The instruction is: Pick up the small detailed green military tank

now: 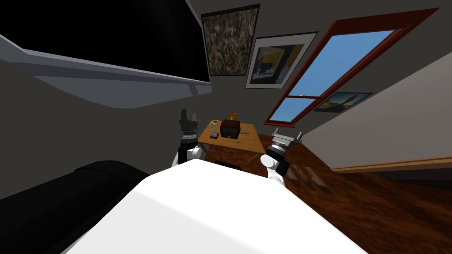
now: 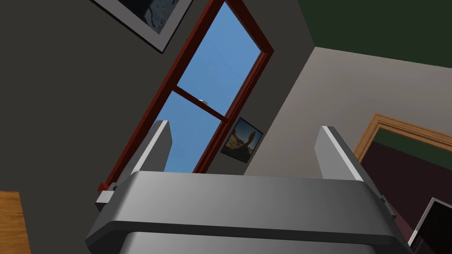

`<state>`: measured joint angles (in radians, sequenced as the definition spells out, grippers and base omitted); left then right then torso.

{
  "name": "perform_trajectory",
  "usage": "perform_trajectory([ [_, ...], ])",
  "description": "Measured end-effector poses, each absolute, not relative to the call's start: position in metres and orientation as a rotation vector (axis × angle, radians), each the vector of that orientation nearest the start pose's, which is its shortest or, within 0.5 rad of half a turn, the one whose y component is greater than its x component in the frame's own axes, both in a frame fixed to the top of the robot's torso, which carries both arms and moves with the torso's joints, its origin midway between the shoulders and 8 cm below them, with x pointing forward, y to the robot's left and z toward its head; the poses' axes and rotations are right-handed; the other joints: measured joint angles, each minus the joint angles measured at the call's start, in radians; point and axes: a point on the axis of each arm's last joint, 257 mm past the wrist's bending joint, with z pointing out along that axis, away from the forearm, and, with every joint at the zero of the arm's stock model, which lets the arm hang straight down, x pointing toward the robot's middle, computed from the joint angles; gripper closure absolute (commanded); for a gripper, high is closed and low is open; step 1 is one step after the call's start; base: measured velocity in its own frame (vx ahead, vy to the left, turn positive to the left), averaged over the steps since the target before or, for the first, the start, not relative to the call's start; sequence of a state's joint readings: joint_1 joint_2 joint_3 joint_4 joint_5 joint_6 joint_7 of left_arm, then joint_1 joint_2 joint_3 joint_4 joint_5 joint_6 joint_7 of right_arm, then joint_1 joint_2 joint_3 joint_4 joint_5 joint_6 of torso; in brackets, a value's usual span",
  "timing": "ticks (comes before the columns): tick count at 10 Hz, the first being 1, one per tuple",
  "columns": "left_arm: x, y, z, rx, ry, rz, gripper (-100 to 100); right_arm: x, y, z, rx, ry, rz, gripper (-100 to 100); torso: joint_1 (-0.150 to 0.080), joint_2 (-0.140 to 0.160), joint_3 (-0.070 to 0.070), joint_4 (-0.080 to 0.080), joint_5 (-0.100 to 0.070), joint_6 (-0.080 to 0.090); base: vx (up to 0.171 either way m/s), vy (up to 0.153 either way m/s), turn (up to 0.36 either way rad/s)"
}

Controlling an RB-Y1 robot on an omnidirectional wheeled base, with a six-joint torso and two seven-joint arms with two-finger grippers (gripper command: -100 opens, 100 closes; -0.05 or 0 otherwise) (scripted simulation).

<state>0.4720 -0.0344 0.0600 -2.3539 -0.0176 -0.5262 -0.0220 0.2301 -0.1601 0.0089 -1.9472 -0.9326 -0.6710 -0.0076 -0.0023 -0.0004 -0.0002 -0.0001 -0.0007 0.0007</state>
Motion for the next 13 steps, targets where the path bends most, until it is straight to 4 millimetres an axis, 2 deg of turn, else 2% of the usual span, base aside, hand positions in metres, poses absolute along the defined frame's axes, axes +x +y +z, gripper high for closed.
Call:
perform_trajectory([
  [13,0.32,0.291,0.07,-0.554,0.51,-1.244,0,0.431,-0.447,-0.108,1.391,-0.34,1.79,-100,0.0,-0.001,0.0,0.0,0.0,0.0,-0.008,-0.039,0.101],
])
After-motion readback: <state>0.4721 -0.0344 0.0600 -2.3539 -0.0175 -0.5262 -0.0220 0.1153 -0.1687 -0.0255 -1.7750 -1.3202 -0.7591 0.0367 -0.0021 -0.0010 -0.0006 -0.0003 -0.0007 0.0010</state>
